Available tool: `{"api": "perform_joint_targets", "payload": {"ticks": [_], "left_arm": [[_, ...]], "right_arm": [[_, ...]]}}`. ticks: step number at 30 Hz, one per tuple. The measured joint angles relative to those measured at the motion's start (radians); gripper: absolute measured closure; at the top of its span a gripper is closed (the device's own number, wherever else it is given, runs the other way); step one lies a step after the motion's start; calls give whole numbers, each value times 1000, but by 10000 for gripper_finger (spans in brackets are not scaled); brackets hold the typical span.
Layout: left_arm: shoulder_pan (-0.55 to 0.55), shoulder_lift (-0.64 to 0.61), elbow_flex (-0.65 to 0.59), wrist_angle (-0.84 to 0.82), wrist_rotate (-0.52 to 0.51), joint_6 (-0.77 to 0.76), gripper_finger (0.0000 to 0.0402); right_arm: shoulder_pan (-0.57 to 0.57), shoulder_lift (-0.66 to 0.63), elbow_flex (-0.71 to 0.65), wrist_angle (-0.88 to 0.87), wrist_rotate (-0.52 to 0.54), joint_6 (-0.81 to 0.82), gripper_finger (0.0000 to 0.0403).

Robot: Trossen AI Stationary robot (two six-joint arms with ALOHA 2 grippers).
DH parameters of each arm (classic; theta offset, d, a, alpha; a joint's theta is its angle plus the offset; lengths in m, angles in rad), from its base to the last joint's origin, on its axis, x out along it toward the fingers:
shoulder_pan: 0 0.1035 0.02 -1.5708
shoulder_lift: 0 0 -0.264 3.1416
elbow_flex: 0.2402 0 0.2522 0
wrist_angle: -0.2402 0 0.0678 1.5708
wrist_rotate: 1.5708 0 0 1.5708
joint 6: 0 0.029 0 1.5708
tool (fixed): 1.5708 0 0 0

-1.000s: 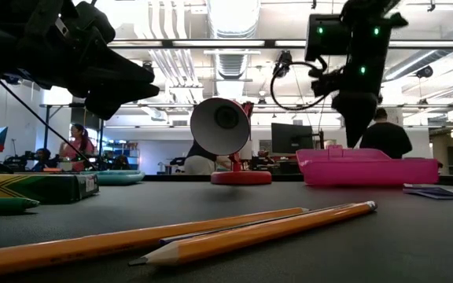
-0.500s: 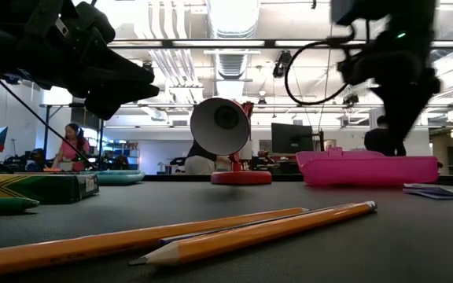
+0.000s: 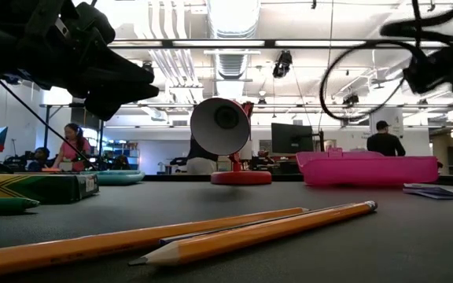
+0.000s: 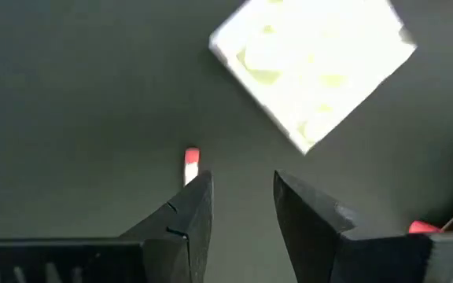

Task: Pack school essentials
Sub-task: Put the orange pencil into the pink supply box

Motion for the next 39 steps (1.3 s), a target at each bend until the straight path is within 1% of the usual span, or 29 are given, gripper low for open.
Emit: {"api": "perform_joint_targets", "payload": {"ticks": [4, 9, 13, 18, 22, 25, 34, 39], "left_arm": [[0, 0, 0, 0, 0, -2, 268], [0, 0, 0, 0, 0, -2, 268], [0, 0, 0, 0, 0, -2, 268], [0, 0, 0, 0, 1, -2, 268], [0, 0, 0, 0, 1, -2, 268], [0, 0, 0, 0, 1, -2, 268], [0, 0, 0, 0, 1, -2, 268], [0, 0, 0, 0, 1, -2, 268]], "right_arm": [[12, 62, 0, 32, -64, -4, 278], [12, 103, 1, 55, -90, -32, 278], [12, 94, 1, 54, -91, -34, 278], [13, 49, 13, 53, -73, -26, 278], [13, 27, 33, 90, -67, -27, 278], [14, 27, 38, 137, -67, -63, 278], [24, 39, 24, 120, -66, -79, 278], [29, 52, 20, 144, -66, -83, 278]]}}
